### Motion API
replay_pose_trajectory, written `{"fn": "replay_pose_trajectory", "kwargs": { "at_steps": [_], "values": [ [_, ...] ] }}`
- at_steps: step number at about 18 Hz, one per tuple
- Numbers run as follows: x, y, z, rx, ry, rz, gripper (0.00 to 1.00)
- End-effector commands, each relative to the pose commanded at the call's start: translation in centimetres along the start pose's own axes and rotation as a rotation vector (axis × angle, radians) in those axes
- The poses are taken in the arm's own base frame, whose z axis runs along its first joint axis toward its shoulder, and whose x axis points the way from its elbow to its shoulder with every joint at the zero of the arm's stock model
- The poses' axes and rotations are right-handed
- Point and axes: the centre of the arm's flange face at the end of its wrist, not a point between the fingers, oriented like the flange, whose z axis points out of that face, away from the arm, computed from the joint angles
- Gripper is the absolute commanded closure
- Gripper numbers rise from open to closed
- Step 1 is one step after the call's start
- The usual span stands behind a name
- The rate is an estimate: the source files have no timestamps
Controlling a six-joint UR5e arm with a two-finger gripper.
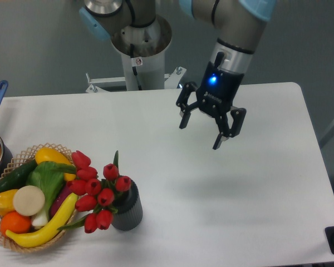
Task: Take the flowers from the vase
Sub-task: 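Move the open gripper down toward the red tulips in the grey vase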
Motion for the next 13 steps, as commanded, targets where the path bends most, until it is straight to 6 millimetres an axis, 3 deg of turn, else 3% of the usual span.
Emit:
{"fn": "replay_pose_trajectory", "kwargs": {
  "at_steps": [3, 9, 13],
  "values": [
    [0.8, -0.3, 3.1, 0.049, 0.074, -0.008, 0.0],
    [1.6, -0.9, 6.9, 0.087, 0.154, -0.006, 0.0],
    [1.8, -0.9, 7.6, 0.114, 0.176, -0.018, 0.0]
  ]
}}
